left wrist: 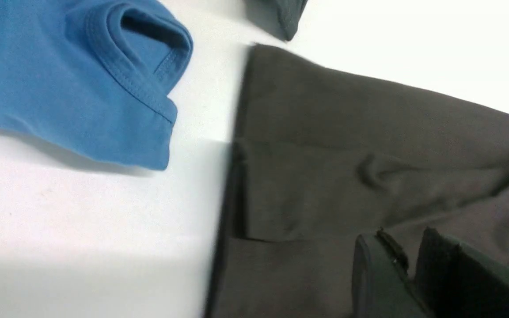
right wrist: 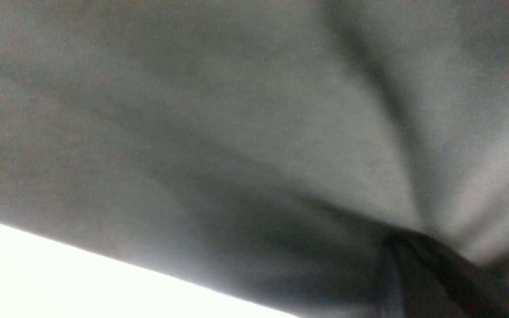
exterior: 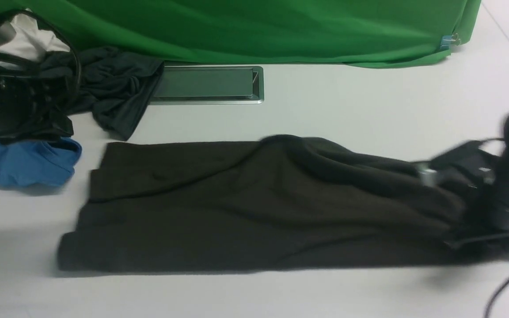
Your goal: Fold a long-sleeved shirt on a white desktop.
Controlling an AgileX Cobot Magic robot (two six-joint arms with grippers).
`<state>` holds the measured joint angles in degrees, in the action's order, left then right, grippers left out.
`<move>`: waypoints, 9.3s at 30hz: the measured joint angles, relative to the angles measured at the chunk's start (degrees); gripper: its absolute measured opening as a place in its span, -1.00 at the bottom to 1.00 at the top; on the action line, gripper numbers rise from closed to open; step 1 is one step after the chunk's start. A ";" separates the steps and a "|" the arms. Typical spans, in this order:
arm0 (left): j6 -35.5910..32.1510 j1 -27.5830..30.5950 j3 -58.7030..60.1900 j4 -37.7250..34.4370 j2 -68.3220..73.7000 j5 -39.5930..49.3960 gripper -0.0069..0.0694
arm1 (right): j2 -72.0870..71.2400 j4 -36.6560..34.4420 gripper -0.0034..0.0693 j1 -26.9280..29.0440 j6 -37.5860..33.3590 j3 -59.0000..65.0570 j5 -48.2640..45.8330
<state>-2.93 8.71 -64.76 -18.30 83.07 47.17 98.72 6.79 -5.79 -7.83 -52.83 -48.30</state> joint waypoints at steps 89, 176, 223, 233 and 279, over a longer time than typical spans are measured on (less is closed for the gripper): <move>-11.86 1.80 -1.71 -21.04 24.93 -5.25 -0.71 | -8.72 -6.79 -0.45 -14.27 -2.04 -0.07 12.06; 7.00 14.61 13.71 1.58 2.61 -4.20 -0.32 | -22.95 -6.79 -0.51 -14.32 8.44 -0.07 15.71; -14.51 -60.90 -14.47 -29.85 31.43 -27.50 0.42 | -40.68 -6.79 -0.82 -14.32 8.19 -15.94 1.77; -24.27 -58.57 -14.56 -26.14 19.20 -24.22 1.00 | -40.68 -6.07 -0.70 -14.32 8.50 -15.94 5.97; -12.84 -41.22 6.10 -20.66 25.71 -18.50 -0.77 | -4.27 1.53 -0.84 1.98 12.64 -0.86 17.75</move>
<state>-15.77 -32.51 -58.65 -38.96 108.78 28.66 94.45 8.32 -3.82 4.81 -53.69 -30.55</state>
